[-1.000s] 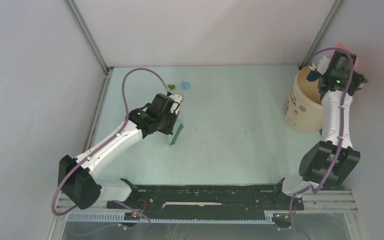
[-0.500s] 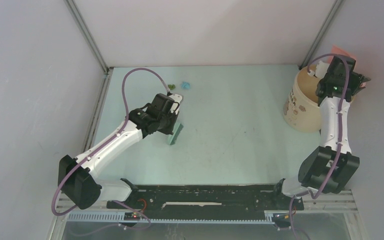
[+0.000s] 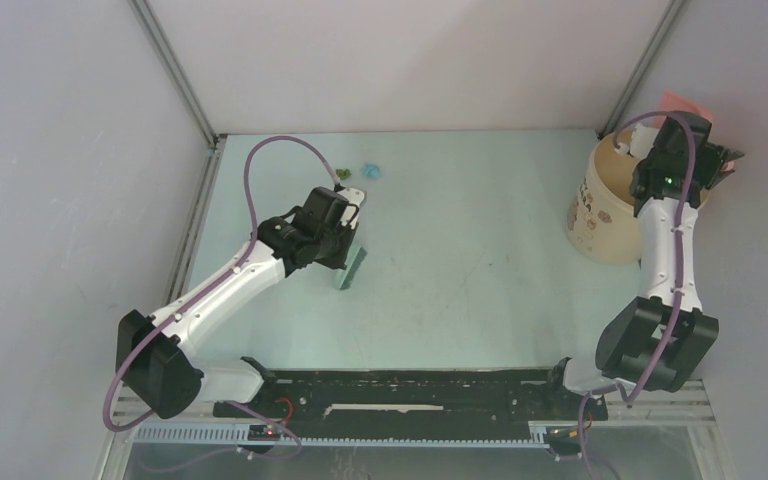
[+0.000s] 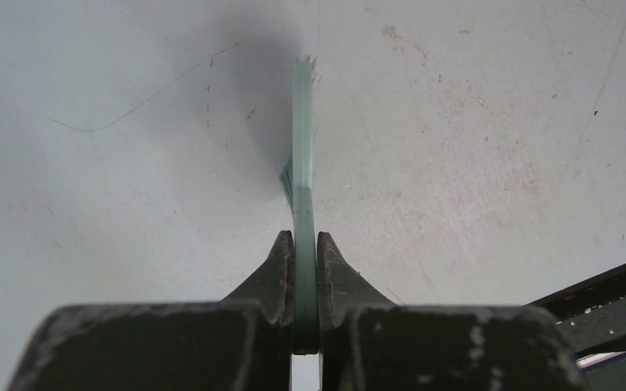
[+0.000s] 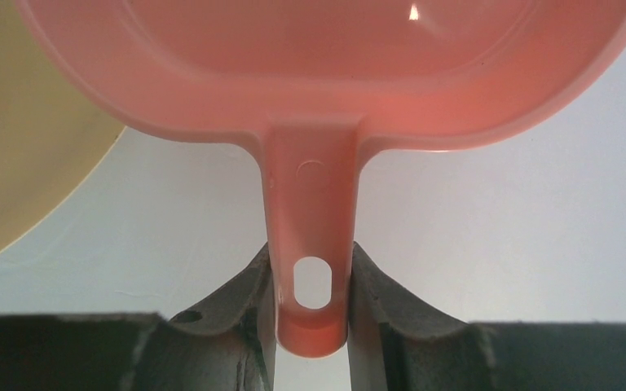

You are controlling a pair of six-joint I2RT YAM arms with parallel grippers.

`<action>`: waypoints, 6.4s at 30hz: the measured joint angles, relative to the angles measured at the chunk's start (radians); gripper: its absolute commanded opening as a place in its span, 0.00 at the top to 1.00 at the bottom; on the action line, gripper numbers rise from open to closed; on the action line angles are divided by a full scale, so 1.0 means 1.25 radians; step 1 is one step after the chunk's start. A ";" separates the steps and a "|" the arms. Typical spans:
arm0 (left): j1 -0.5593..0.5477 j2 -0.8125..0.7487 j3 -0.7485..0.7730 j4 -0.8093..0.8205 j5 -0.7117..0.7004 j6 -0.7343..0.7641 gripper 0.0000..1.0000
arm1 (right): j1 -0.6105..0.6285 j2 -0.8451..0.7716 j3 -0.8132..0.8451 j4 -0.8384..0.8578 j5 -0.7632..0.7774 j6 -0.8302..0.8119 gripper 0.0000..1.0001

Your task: Sweep away the paper scraps from the table

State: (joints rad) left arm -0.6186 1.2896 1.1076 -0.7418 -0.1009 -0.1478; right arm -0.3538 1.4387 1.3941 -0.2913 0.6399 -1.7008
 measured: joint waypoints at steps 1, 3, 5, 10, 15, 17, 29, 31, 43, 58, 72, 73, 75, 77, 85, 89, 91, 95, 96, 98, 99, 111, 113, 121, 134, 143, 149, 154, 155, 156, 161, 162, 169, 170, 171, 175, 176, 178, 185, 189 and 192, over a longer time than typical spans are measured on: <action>0.000 0.000 0.000 0.000 0.000 0.000 0.98 | 0.001 0.000 0.000 0.000 0.001 -0.001 1.00; 0.000 0.000 0.000 0.000 0.000 0.000 0.98 | 0.002 -0.001 0.000 0.011 0.005 -0.006 1.00; 0.000 0.000 0.000 0.000 0.000 0.000 0.98 | 0.002 -0.001 0.001 0.031 0.005 -0.007 1.00; 0.000 0.000 0.000 0.000 0.000 0.000 0.98 | 0.002 0.000 0.058 -0.011 -0.008 0.023 1.00; 0.000 0.000 0.000 0.000 0.000 0.000 0.98 | 0.005 -0.001 0.152 -0.139 -0.061 0.123 1.00; 0.000 0.000 0.000 0.000 0.000 0.000 0.98 | 0.015 -0.003 0.189 -0.218 -0.091 0.179 1.00; 0.000 0.002 0.000 0.000 0.000 0.000 1.00 | 0.198 -0.114 0.134 -0.615 -0.331 0.504 1.00; 0.000 0.005 0.000 0.000 0.000 -0.001 1.00 | 0.239 -0.143 0.077 -0.657 -0.376 0.562 1.00; 0.059 0.029 0.097 0.006 -0.045 -0.105 1.00 | 0.381 -0.118 -0.229 -0.683 -0.701 0.850 1.00; 0.180 0.116 0.143 0.443 -0.204 -0.565 1.00 | 0.568 -0.051 -0.435 -0.428 -0.625 0.957 1.00; 0.240 0.504 0.230 0.584 -0.179 -0.945 1.00 | 0.592 -0.016 -0.438 -0.385 -0.621 0.960 1.00; 0.241 0.504 0.217 0.590 -0.180 -0.966 1.00 | 0.593 -0.016 -0.439 -0.385 -0.621 0.960 1.00; 0.244 0.502 0.193 0.606 -0.180 -0.992 1.00 | 0.595 -0.015 -0.439 -0.385 -0.621 0.959 1.00; 0.247 0.494 0.157 0.618 -0.179 -1.010 1.00 | 0.600 -0.014 -0.439 -0.384 -0.617 0.959 1.00; 0.251 0.297 -0.099 0.632 -0.182 -1.066 1.00 | 0.636 -0.007 -0.439 -0.384 -0.601 0.958 1.00; 0.251 0.158 -0.256 0.643 -0.179 -1.090 1.00 | 0.638 -0.006 -0.439 -0.384 -0.600 0.958 1.00; 0.250 0.089 -0.333 0.639 -0.178 -1.097 1.00 | 0.641 -0.005 -0.439 -0.385 -0.598 0.958 1.00; 0.244 -0.083 -0.435 0.580 -0.167 -1.081 1.00 | 0.663 0.005 -0.439 -0.385 -0.588 0.958 1.00; 0.243 -0.128 -0.447 0.555 -0.164 -1.070 1.00 | 0.670 0.008 -0.439 -0.385 -0.587 0.958 1.00; 0.242 -0.233 -0.464 0.491 -0.153 -1.032 1.00 | 0.680 0.011 -0.439 -0.385 -0.584 0.958 1.00; 0.241 -0.276 -0.466 0.462 -0.147 -1.014 1.00 | 0.683 0.011 -0.439 -0.385 -0.582 0.958 1.00; 0.240 -0.355 -0.185 0.116 -0.075 -0.560 1.00 | 0.697 0.014 -0.439 -0.386 -0.569 0.958 1.00; 0.239 -0.258 -0.074 0.078 -0.059 -0.456 1.00 | 0.701 0.017 -0.439 -0.386 -0.566 0.958 1.00; 0.184 0.094 0.206 -0.059 -0.191 -0.140 1.00 | 0.709 0.020 -0.439 -0.391 -0.542 0.958 1.00; 0.146 0.486 0.540 -0.173 -0.472 0.130 1.00 | 0.714 0.034 -0.439 -0.407 -0.534 0.958 1.00; 0.056 0.630 0.672 -0.226 -0.425 0.187 1.00 | 0.714 0.034 -0.423 -0.436 -0.532 0.952 1.00; -0.025 0.629 0.670 -0.272 -0.350 0.185 1.00 | 0.714 0.038 -0.401 -0.473 -0.537 0.949 1.00; -0.094 0.616 0.670 -0.312 -0.231 0.153 1.00 | 0.714 0.053 -0.372 -0.511 -0.542 0.947 1.00; -0.105 0.607 0.670 -0.316 -0.202 0.143 1.00 | 0.714 0.053 -0.370 -0.514 -0.543 0.946 1.00; -0.117 0.594 0.670 -0.319 -0.163 0.129 1.00 | 0.714 0.053 -0.368 -0.519 -0.545 0.946 1.00; -0.153 0.489 0.667 -0.314 0.051 0.049 1.00 | 0.714 0.053 -0.367 -0.536 -0.557 0.947 1.00; -0.156 0.465 0.666 -0.311 0.080 0.037 1.00 | 0.714 0.053 -0.367 -0.537 -0.560 0.947 1.00; -0.153 0.283 0.657 -0.282 0.088 -0.010 1.00 | 0.714 0.054 -0.367 -0.541 -0.572 0.946 1.00; -0.152 0.266 0.654 -0.282 0.052 -0.009 1.00 | 0.714 0.055 -0.367 -0.540 -0.575 0.946 1.00; -0.150 0.254 0.648 -0.282 0.013 -0.007 1.00 | 0.713 0.055 -0.367 -0.540 -0.576 0.946 1.00; -0.129 0.252 0.603 -0.306 -0.207 0.009 1.00 | 0.712 0.062 -0.367 -0.536 -0.584 0.946 1.00; -0.121 0.273 0.592 -0.321 -0.276 0.015 1.00 | 0.712 0.066 -0.367 -0.535 -0.585 0.946 1.00; -0.106 0.328 0.576 -0.348 -0.392 0.018 1.00 | 0.712 0.072 -0.367 -0.532 -0.588 0.946 1.00; -0.059 0.556 0.511 -0.392 -0.599 0.020 1.00 | 0.712 0.074 -0.367 -0.528 -0.592 0.946 1.00; -0.041 0.592 0.504 -0.384 -0.593 0.023 1.00 | 0.712 0.074 -0.367 -0.527 -0.597 0.946 1.00; -0.034 0.593 0.509 -0.367 -0.529 0.022 1.00 | 0.712 0.074 -0.367 -0.527 -0.597 0.946 1.00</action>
State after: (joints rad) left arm -0.6613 2.0304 1.7435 -1.1999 -0.7628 -0.1200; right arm 0.5365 1.5307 0.9360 -0.9497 -0.1066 -0.5179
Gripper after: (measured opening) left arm 0.072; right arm 0.377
